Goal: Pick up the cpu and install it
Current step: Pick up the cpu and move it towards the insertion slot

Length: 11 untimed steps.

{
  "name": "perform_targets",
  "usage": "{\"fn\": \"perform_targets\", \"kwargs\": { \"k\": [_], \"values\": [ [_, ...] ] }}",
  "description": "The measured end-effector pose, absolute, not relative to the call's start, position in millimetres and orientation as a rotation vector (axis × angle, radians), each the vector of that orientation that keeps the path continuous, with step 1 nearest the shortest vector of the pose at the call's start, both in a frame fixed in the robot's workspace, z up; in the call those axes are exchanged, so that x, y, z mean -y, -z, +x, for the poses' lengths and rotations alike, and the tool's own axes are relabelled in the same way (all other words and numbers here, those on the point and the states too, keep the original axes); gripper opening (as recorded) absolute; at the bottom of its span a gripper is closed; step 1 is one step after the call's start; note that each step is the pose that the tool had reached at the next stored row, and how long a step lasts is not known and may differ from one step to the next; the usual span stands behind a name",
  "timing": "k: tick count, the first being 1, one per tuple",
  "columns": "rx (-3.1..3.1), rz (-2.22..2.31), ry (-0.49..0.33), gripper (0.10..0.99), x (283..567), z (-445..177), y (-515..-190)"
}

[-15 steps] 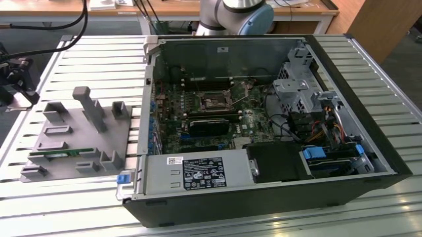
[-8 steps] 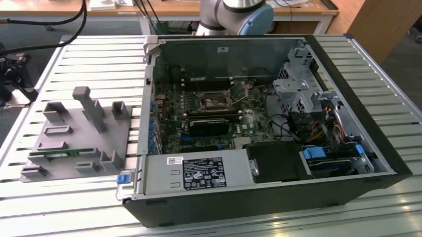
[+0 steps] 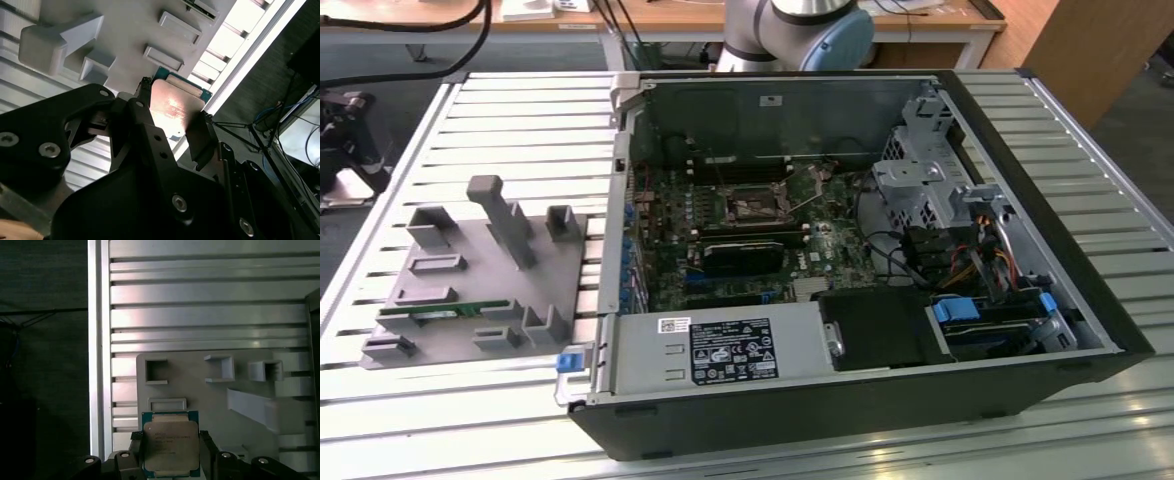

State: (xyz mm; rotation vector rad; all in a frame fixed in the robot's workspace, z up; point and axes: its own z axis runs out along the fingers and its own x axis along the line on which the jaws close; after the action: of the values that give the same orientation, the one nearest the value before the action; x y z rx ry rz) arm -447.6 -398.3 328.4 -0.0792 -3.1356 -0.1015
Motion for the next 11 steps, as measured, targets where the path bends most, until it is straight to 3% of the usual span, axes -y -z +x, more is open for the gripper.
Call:
{"fn": "perform_targets", "kwargs": {
  "k": [11],
  "values": [
    [3.136,-0.079,0.102,0.533,395.3,-447.6,-345.5]
  ]
}}
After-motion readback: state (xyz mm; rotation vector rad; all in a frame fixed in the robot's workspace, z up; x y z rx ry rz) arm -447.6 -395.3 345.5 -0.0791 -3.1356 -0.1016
